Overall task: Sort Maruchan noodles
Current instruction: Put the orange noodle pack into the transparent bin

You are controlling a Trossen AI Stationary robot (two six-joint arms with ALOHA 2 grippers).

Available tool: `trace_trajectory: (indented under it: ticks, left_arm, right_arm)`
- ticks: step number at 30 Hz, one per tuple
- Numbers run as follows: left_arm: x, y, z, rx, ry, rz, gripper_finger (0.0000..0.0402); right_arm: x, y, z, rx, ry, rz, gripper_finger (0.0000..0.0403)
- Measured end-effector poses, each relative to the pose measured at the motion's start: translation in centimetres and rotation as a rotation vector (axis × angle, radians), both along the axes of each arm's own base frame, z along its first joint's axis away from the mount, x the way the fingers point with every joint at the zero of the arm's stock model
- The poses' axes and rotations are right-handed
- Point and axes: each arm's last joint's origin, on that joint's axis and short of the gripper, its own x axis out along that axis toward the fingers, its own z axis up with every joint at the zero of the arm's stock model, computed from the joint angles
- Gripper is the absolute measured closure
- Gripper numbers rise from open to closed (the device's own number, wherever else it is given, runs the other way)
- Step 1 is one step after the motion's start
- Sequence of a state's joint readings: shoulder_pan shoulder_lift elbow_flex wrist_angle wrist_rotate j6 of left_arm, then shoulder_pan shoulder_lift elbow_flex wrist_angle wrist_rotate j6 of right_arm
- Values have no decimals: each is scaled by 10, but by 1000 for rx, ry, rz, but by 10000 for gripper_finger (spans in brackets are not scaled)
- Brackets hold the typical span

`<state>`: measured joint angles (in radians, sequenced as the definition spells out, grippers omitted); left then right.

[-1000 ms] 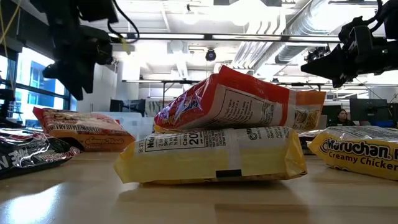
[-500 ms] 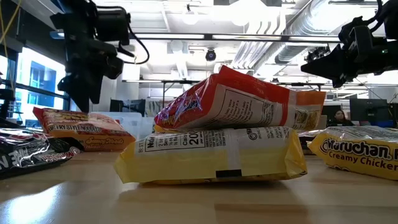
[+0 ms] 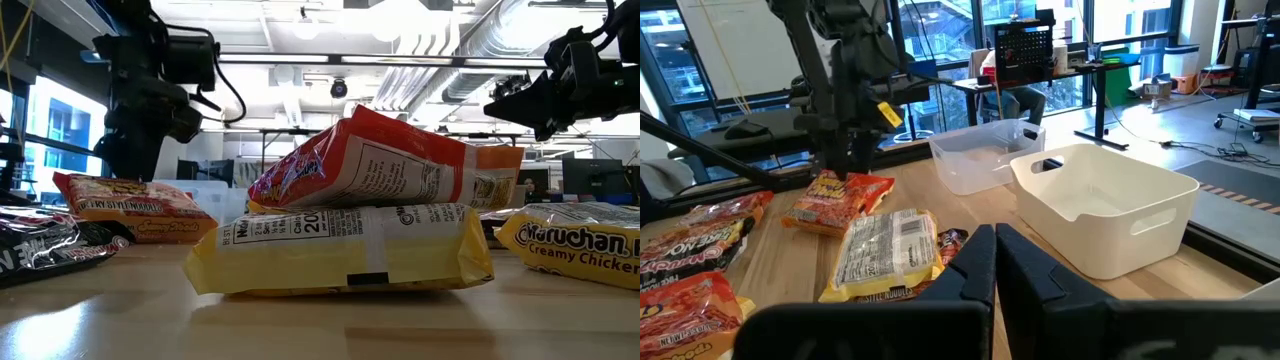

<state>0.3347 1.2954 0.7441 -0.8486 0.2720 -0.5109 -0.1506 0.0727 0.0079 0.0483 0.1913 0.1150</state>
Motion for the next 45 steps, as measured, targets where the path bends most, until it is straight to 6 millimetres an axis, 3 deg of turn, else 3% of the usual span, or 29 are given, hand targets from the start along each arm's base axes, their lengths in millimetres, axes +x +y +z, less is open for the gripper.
trace_trajectory:
  ticks: [12, 29, 36, 45]
  left_arm:
    - [6, 2, -10, -4, 17, -69, 192]
    - [8, -4, -6, 8, -46, -172, 387]
    - [0, -5, 14, 92, -96, -179, 401]
    - [3, 3, 71, 360, -66, -302, 401]
  right_arm:
    - [0, 0, 0, 0, 0, 0, 402]
    - [0, 0, 0, 0, 0, 0, 402]
    - [0, 0, 0, 0, 0, 0, 402]
    - [0, 0, 0, 0, 0, 0, 402]
